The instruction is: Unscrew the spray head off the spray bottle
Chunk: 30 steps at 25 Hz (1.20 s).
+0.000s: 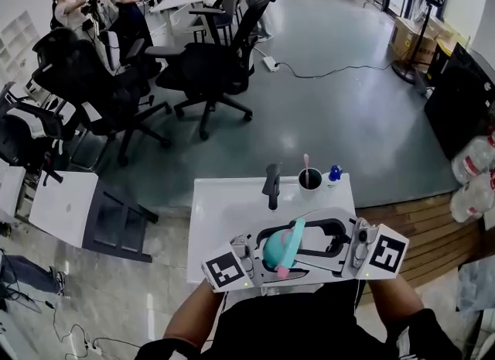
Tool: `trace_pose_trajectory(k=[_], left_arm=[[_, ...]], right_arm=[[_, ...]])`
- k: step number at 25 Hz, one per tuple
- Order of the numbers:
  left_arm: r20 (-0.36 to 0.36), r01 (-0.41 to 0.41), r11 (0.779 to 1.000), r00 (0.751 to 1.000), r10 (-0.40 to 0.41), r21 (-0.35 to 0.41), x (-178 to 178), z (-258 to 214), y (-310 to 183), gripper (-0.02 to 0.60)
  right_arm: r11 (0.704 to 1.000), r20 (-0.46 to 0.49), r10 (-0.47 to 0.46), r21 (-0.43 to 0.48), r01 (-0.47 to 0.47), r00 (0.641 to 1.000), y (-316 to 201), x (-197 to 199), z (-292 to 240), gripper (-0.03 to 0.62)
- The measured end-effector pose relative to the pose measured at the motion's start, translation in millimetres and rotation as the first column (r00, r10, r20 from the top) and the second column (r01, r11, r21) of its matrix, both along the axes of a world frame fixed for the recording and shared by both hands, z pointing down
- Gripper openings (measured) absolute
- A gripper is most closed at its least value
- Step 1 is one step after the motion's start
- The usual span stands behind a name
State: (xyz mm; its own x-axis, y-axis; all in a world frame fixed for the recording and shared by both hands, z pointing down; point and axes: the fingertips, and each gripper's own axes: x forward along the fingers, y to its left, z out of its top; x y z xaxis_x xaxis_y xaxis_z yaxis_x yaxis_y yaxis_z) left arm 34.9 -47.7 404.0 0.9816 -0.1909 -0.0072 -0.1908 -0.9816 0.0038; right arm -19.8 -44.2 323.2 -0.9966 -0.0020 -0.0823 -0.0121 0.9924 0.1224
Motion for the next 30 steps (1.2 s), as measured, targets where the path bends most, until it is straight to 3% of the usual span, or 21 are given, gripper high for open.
trace_pose_trajectory(k=[7,10,14,18,22,26,30], left_arm=[[0.013,-0.027,1.0,1.0,0.027,-0.007,11.0,7.7,4.4,0.431],[0.06,-0.046,0.999,0.997,0.045,0.029,10.8,20.1,4.7,0.431],[0.062,-0.042,0.999,0.997,0.041,0.024,10.9,23.0,3.7,0.431],[0.056,-0.023,1.0,0.998,0.022,0.02,9.5,22.3,-0.3,0.431],[0.014,0.031,0.999,0.999,-0.031,-0.044,5.5,17.3,-7.9,0.431],[0.09,0.049,0.999,0.995,-0.049,-0.001,1.5,42.5,-13.0,0.431],[0.114,0.084,0.996,0.99,-0.081,-0.019,-1.4,59.9,-19.5,0.431]], right_arm=[[0.995,-0.036,0.055,0.089,-0.052,0.998,4.0,-0.1,10.8,0.156],[0.994,-0.039,0.076,0.08,-0.073,0.996,2.1,1.7,13.9,0.153],[0.995,-0.021,0.089,0.04,-0.088,0.996,-1.0,2.9,15.7,0.152],[0.995,0.03,0.102,-0.015,-0.101,0.994,-6.0,3.7,10.0,0.15],[0.991,0.099,0.118,-0.067,-0.112,0.988,-14.3,8.5,-1.2,0.15],[0.989,0.179,0.14,-0.079,-0.128,0.974,-25.5,18.1,-14.1,0.15],[0.984,0.26,0.163,-0.112,-0.138,0.952,-33.2,22.6,-32.1,0.15]])
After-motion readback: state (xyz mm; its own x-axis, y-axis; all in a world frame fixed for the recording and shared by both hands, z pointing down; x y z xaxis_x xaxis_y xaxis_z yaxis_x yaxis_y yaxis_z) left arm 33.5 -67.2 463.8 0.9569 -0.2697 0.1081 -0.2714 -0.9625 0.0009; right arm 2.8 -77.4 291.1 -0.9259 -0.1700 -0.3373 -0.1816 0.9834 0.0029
